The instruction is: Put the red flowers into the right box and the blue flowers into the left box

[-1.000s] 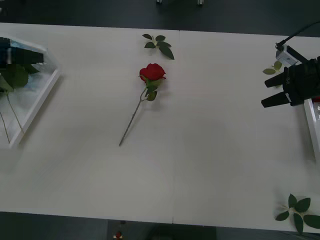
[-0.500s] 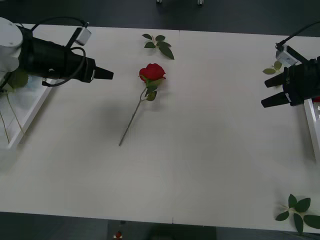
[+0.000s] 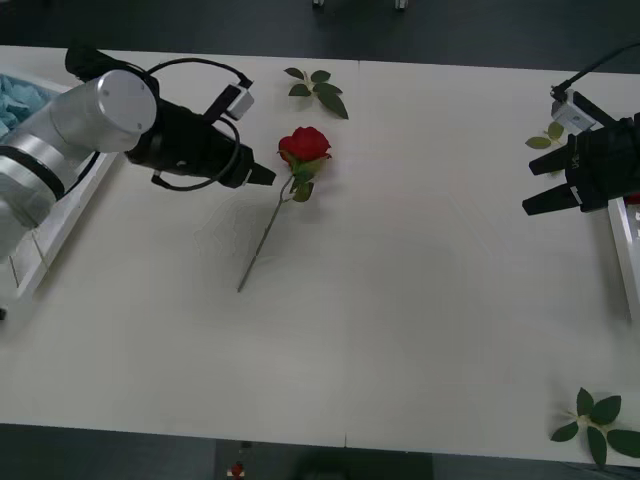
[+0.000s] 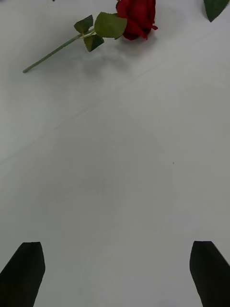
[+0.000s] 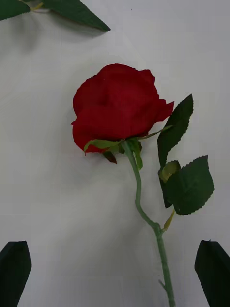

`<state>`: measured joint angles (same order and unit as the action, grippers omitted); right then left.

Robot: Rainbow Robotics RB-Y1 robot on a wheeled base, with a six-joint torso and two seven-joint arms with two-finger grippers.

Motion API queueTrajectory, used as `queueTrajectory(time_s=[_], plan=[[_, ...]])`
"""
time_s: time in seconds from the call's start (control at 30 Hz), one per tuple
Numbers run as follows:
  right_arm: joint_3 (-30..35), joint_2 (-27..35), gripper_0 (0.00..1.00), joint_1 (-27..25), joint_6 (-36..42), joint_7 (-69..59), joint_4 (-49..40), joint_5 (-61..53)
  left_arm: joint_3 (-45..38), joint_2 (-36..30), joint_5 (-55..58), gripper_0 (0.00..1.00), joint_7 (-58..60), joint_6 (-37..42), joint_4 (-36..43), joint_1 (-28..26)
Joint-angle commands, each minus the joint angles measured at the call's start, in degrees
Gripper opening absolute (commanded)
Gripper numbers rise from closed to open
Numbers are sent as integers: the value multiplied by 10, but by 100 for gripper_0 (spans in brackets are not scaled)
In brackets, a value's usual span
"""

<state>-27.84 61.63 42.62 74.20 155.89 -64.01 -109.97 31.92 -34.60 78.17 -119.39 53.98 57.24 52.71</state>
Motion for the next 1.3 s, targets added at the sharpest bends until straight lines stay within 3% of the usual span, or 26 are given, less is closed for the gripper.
queueTrajectory(time_s=[0.03,0.93,1.3], plan=[[4,-5,88,4,-1,-9,-2,-2,7,18,-35,100,49,-17,12,29],[4,-5,89,4,-1,-9,-2,-2,122,92,-255,100,302,-94,9,54],[4,-5,89,4,-1,-9,-2,-2,174,124,-262,100,306,-185,-70,65]])
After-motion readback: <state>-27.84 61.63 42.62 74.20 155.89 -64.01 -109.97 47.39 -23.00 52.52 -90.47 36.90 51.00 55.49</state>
